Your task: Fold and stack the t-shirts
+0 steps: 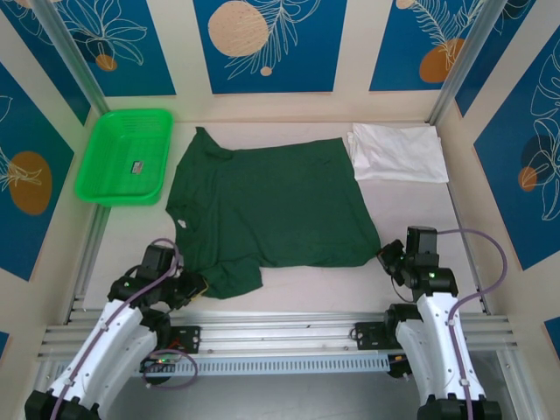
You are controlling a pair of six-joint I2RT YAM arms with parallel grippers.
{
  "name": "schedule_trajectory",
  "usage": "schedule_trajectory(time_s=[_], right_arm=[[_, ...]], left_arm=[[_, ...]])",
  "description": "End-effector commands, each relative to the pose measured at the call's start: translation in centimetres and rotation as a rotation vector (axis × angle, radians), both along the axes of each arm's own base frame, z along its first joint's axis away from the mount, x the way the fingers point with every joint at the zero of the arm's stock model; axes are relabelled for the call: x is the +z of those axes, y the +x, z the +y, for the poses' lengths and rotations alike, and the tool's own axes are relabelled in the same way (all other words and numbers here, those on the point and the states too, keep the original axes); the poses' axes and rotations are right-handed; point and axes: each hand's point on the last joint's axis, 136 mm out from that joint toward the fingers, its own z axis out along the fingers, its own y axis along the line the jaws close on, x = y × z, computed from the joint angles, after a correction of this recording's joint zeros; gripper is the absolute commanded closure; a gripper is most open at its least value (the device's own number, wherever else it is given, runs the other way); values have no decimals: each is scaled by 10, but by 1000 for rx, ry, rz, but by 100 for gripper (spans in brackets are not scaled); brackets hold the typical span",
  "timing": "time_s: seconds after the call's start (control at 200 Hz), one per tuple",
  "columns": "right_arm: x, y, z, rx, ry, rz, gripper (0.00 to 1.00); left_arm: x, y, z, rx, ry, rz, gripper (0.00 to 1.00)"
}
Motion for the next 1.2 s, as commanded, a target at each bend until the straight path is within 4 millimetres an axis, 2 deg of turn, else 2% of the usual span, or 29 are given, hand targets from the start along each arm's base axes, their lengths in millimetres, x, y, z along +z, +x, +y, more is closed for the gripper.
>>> schedule_trajectory(time_s=[0.0,0.175,0.315,0.47,0.56,0.665,0.725,0.9,1.195], right_arm=[[1,4,5,42,8,-5,100],[-1,7,5,52,5,-3,100],[-2,7,6,54,11,-5,100],[-2,9,7,61,13,-7,100],[-1,10,7,66,11,-6,100],[0,11,7,71,7,-8,100],[0,11,7,71,3,-7,100],[6,11,6,77,-9,-12,100],[27,22,7,88,-13,-54,100]], left_arm=[[2,4,-8,-18,-28,-8,72],[-2,0,-11,-38,-26,8,66],[-5,-5,-15,-56,-35,25,69],[-7,-8,-17,-72,-31,33,83],[-4,-8,-19,-85,-31,27,86],[1,-7,-21,-95,-23,20,100],[5,-6,-22,-98,-24,17,100],[33,-5,-22,-109,-28,-29,100],[117,12,-28,-100,-98,-215,100]])
